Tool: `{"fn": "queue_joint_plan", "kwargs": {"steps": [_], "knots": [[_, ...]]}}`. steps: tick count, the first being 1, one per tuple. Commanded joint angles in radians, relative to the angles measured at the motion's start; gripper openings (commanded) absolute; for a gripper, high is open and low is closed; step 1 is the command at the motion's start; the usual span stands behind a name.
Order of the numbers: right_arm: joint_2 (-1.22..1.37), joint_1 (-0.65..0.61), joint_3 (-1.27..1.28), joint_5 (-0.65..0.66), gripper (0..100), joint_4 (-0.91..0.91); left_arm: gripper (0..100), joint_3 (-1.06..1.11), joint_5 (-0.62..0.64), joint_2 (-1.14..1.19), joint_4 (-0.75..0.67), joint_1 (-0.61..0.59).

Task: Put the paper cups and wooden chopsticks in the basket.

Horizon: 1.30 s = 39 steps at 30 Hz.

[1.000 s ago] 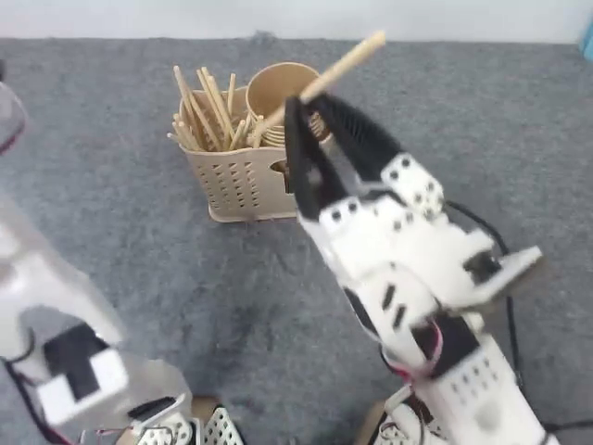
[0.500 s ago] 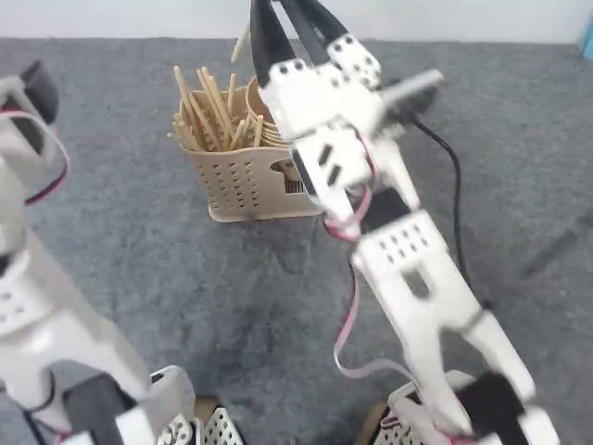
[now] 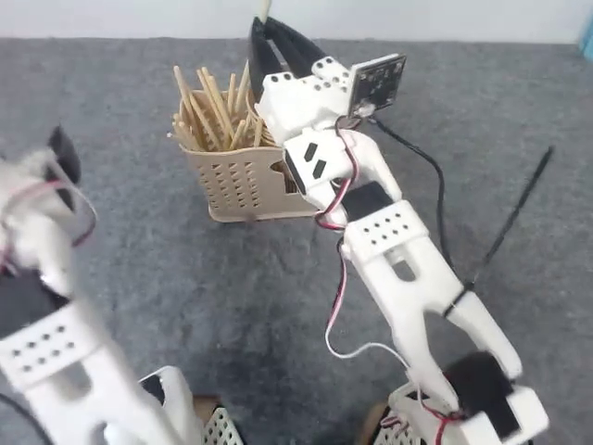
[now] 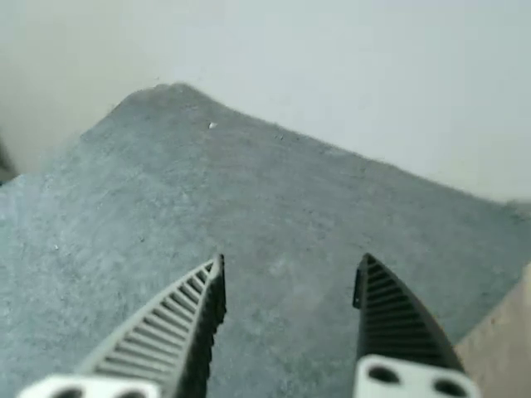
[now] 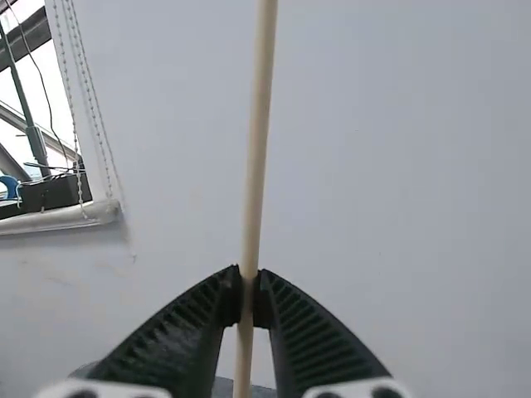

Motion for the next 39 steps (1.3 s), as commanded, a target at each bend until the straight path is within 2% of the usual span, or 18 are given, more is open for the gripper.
{"fn": "queue_joint_plan", "kwargs": {"steps": [1, 3, 10, 13, 15, 19, 23, 27, 32, 37, 39], "knots": [[-0.110, 0.004, -0.015, -0.029, 0.7, 0.084, 24, 0.444, -0.014, -0.149, -0.292, 0.000], [-0.119, -0.018, -0.014, -0.023, 0.7, 0.101, 24, 0.582, -0.012, -0.222, -0.353, 0.031], [-0.016, -0.065, -0.020, -0.020, 0.9, 0.145, 24, 0.832, -0.009, -0.440, -0.358, 0.169], [0.054, -0.096, -0.038, 0.054, 1.2, 0.153, 24, 0.903, -0.009, -0.537, -0.358, 0.198], [0.108, -0.117, -0.055, 0.104, 4.6, 0.153, 24, 0.944, -0.012, -0.608, -0.354, 0.215], [0.186, -0.151, -0.098, 0.133, 18.4, 0.154, 24, 1.024, -0.014, -0.755, -0.354, 0.245], [0.154, -0.153, -0.124, 0.135, 20.3, 0.168, 24, 1.033, -0.014, -0.859, -0.245, 0.267], [0.013, -0.151, -0.210, 0.132, 20.5, 0.418, 24, 1.029, -0.015, -0.921, -0.166, 0.310], [-0.119, -0.150, -0.334, 0.127, 20.3, 0.743, 24, 1.029, -0.015, -0.925, -0.152, 0.316], [-0.254, -0.081, -0.351, 0.101, 19.9, 0.947, 24, 1.029, -0.015, -0.925, -0.146, 0.316], [-0.312, -0.042, -0.351, 0.063, 16.5, 1.026, 24, 1.029, -0.017, -0.925, -0.146, 0.318]]}}
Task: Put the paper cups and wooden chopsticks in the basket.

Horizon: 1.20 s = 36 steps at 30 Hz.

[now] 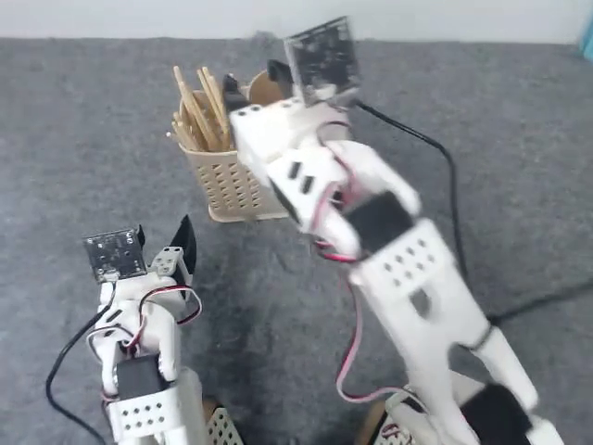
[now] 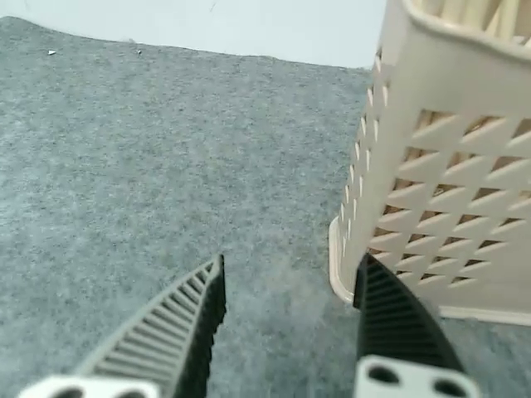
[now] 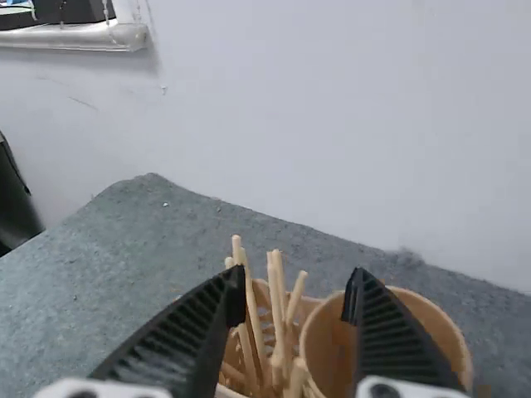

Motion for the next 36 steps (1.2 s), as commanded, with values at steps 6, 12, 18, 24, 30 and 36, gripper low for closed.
{"fn": "queue_joint_plan", "kwargs": {"steps": [6, 12, 18, 24, 30, 36], "knots": [[-0.289, 0.186, -0.061, -0.071, 1.8, 0.297, 12, -0.007, -0.071, -0.014, 0.006, 0.072], [-0.476, 0.398, 0.098, -0.063, 0.7, 0.410, 2, -0.007, -0.173, -0.014, 0.006, 0.106], [-0.753, 0.556, 0.483, 0.055, 0.9, 0.349, 1, -0.007, -0.173, -0.014, 0.006, 0.106], [-1.110, 0.602, 0.928, 0.181, 0.9, 0.283, 1, -0.007, -0.173, -0.012, 0.029, 0.107], [-1.406, 0.644, 1.224, 0.239, 0.8, 0.389, 1, -0.007, -0.173, -0.012, 0.095, 0.158], [-1.354, 0.733, 1.467, 0.242, 0.8, 0.395, 1, -0.007, -0.178, -0.012, 0.141, 0.181]]}}
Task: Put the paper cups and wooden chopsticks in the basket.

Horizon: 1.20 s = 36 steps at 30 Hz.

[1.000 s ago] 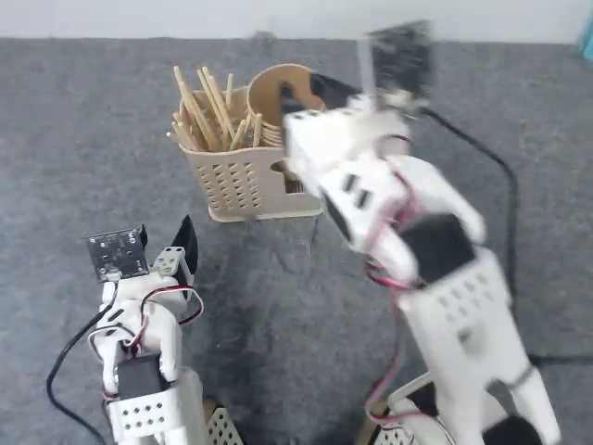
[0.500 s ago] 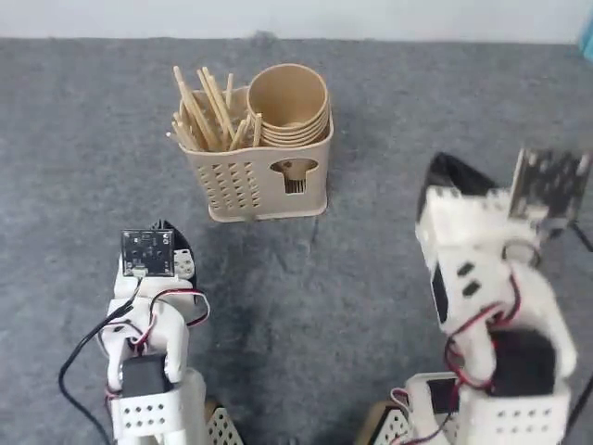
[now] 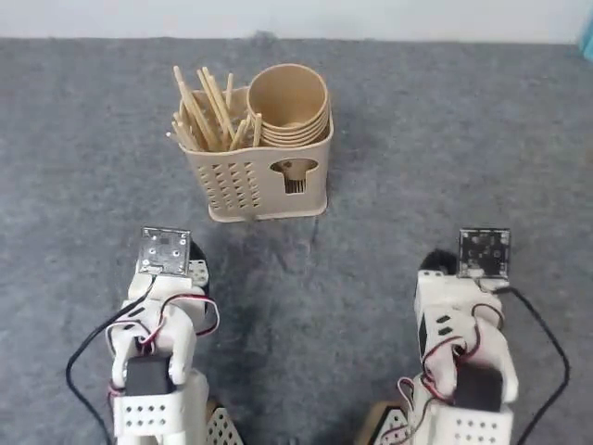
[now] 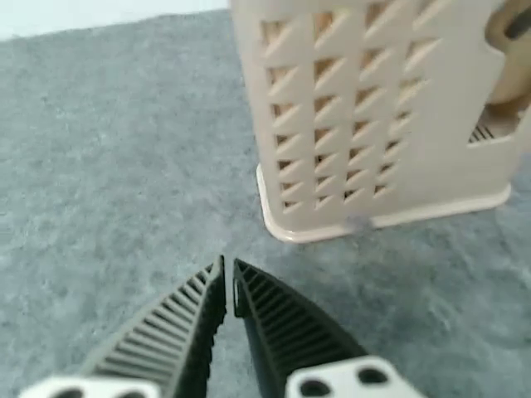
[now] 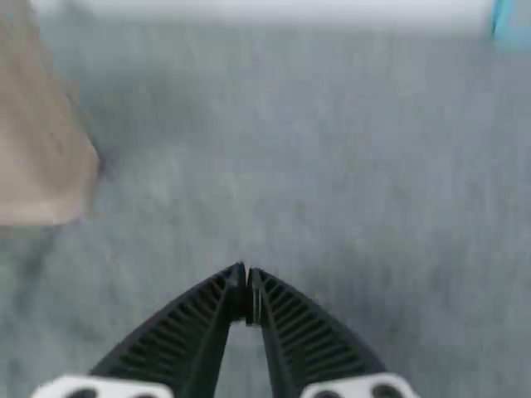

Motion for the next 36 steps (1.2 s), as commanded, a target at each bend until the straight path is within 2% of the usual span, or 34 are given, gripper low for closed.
{"fn": "queue_joint_plan", "kwargs": {"steps": [1, 6, 12, 18, 36], "knots": [[0.012, 0.041, 0.083, 0.012, 0.8, 0.010, 1, -0.007, -0.015, -0.012, 0.008, 0.005], [0.012, 0.035, 0.160, 0.008, 0.8, 0.105, 1, -0.007, -0.015, -0.012, 0.012, 0.003], [0.012, 0.044, 0.169, 0.009, 0.9, 0.203, 1, -0.007, -0.015, -0.018, 0.224, 0.003], [0.012, 0.044, 0.176, 0.008, 0.9, 0.209, 1, -0.007, -0.014, -0.020, 0.339, 0.003], [0.012, 0.042, 0.176, 0.011, 0.9, 0.211, 1, -0.007, -0.014, -0.018, 0.333, 0.003]]}}
